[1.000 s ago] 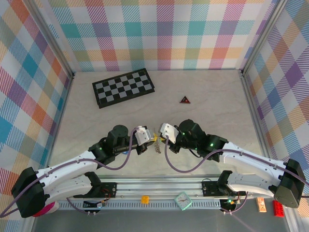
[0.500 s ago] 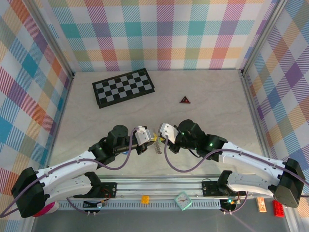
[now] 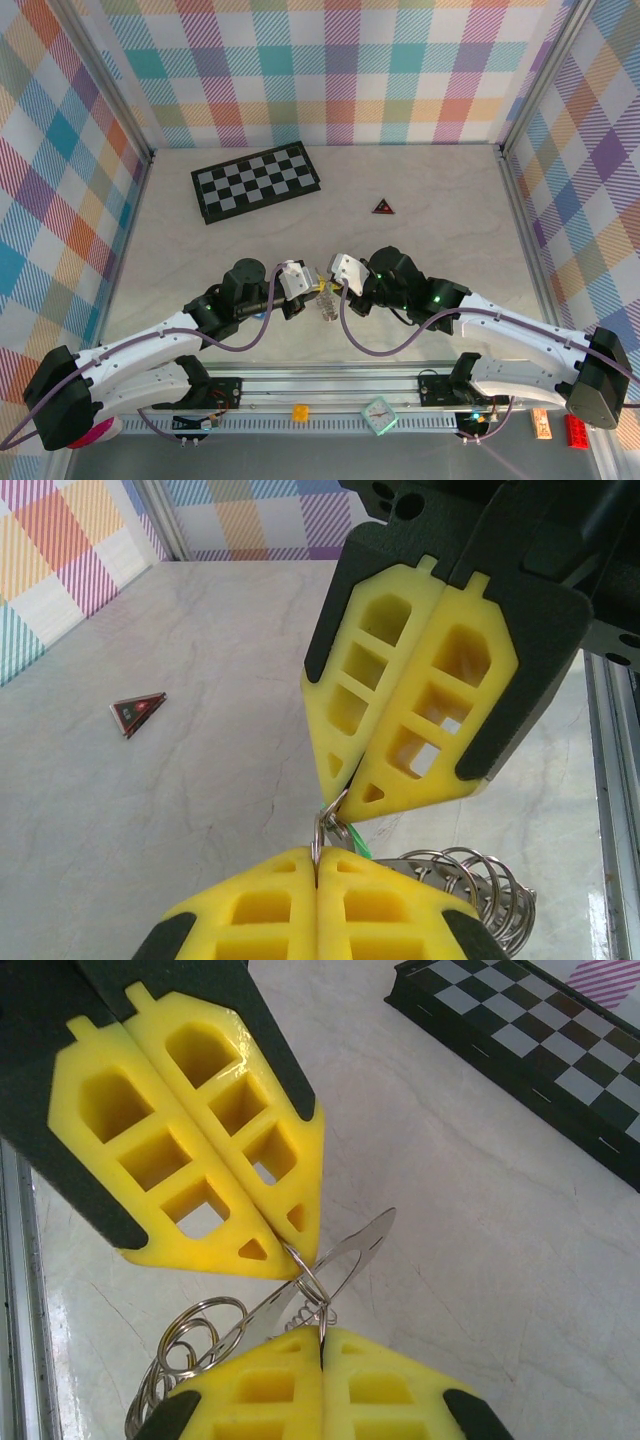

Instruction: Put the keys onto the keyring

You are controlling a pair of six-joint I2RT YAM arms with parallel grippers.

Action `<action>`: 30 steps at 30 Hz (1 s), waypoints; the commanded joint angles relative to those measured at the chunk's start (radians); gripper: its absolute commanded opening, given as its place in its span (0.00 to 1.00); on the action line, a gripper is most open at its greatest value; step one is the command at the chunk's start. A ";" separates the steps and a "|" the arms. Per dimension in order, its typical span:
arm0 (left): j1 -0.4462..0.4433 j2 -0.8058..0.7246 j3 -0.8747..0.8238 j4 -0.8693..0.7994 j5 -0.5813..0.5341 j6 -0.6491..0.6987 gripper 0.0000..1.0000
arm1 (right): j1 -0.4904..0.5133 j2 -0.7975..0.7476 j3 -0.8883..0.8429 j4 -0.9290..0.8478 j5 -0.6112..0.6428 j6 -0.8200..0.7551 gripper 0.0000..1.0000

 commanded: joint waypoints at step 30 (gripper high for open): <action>-0.012 0.011 -0.002 0.064 0.021 -0.013 0.00 | 0.003 0.027 0.010 0.115 -0.037 0.052 0.00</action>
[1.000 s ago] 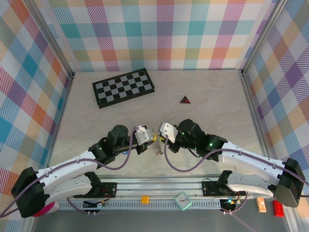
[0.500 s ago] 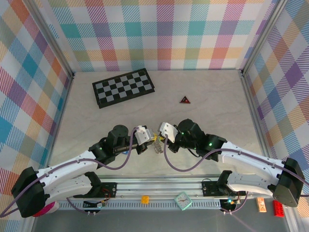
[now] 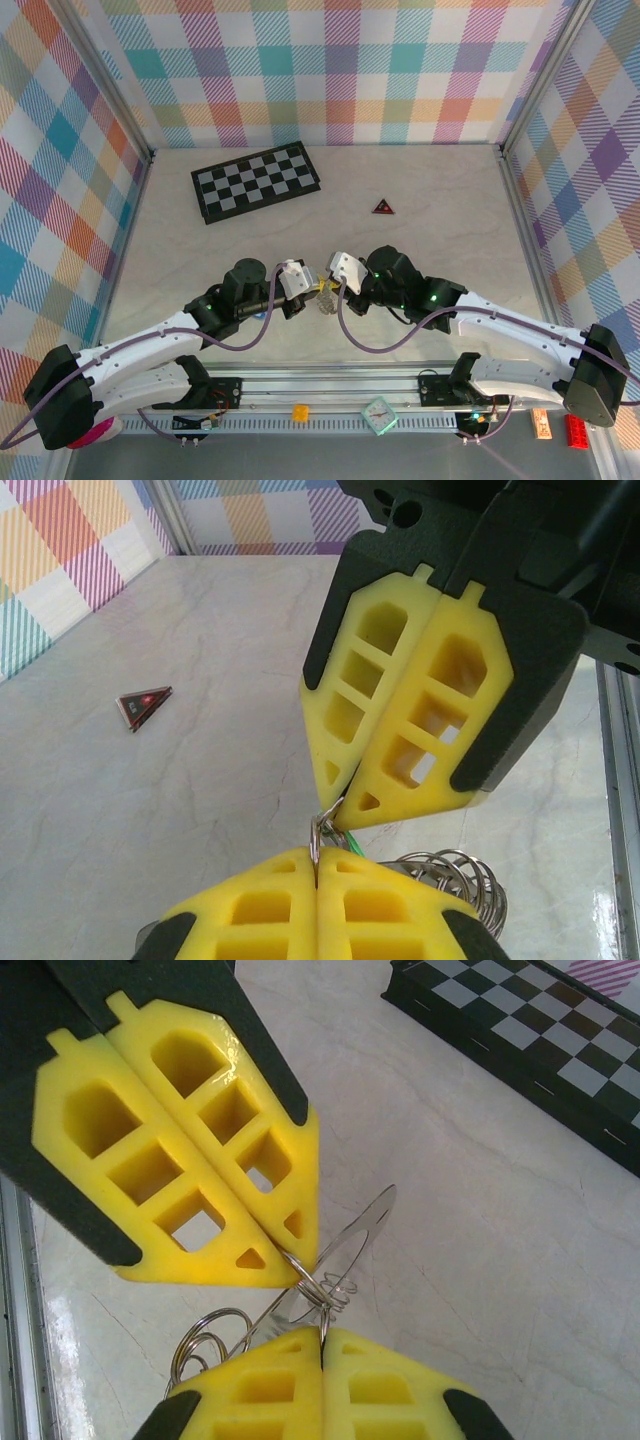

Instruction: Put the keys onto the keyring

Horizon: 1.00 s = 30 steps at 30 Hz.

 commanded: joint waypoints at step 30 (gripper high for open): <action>-0.013 0.004 -0.006 0.078 0.043 -0.010 0.00 | 0.005 0.026 -0.013 0.187 -0.107 0.075 0.00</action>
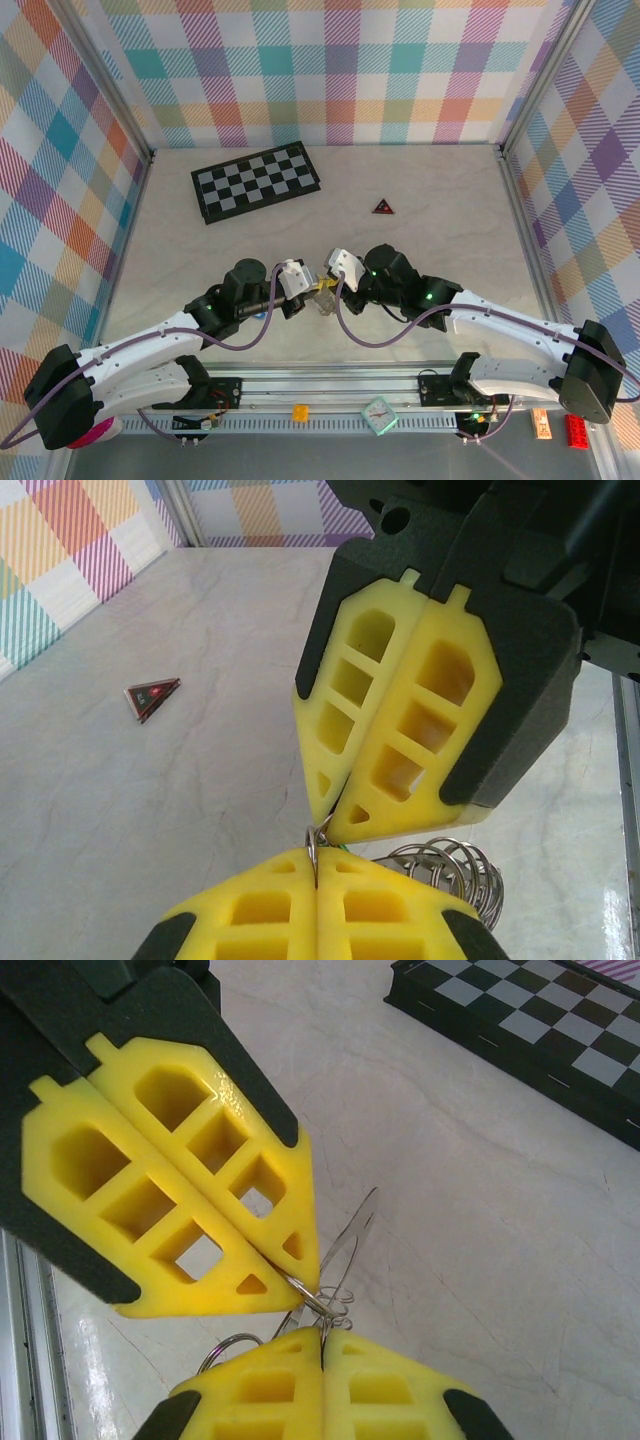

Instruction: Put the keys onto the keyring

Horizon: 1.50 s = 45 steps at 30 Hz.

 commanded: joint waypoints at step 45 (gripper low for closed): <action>-0.013 -0.015 -0.063 0.239 0.015 -0.151 0.00 | 0.015 -0.067 -0.107 0.094 -0.189 -0.301 0.14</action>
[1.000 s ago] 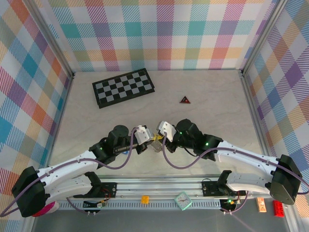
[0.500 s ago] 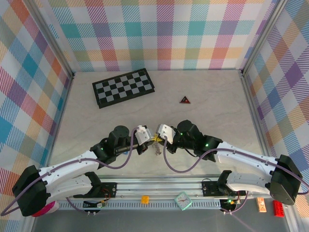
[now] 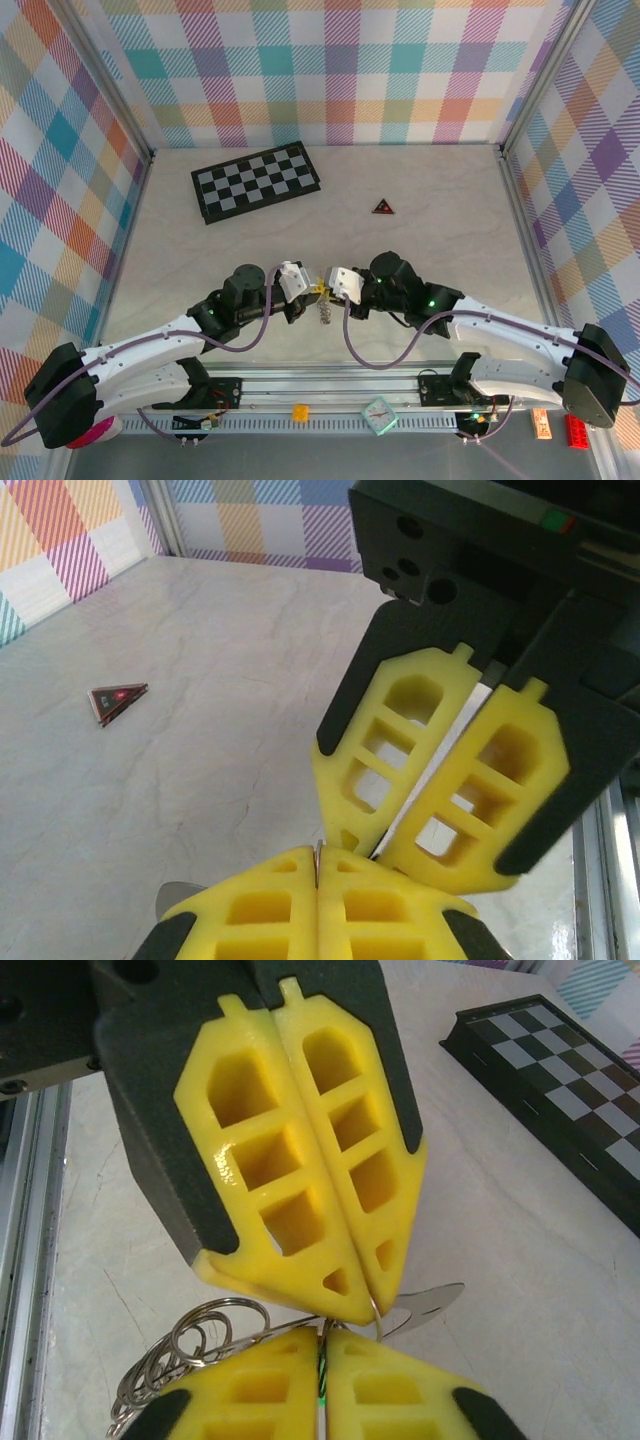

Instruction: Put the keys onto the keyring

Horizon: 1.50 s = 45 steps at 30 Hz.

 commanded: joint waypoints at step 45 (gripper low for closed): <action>0.119 0.079 -0.045 0.417 0.265 -0.177 0.00 | -0.192 -0.094 -0.051 0.166 -0.333 0.046 0.22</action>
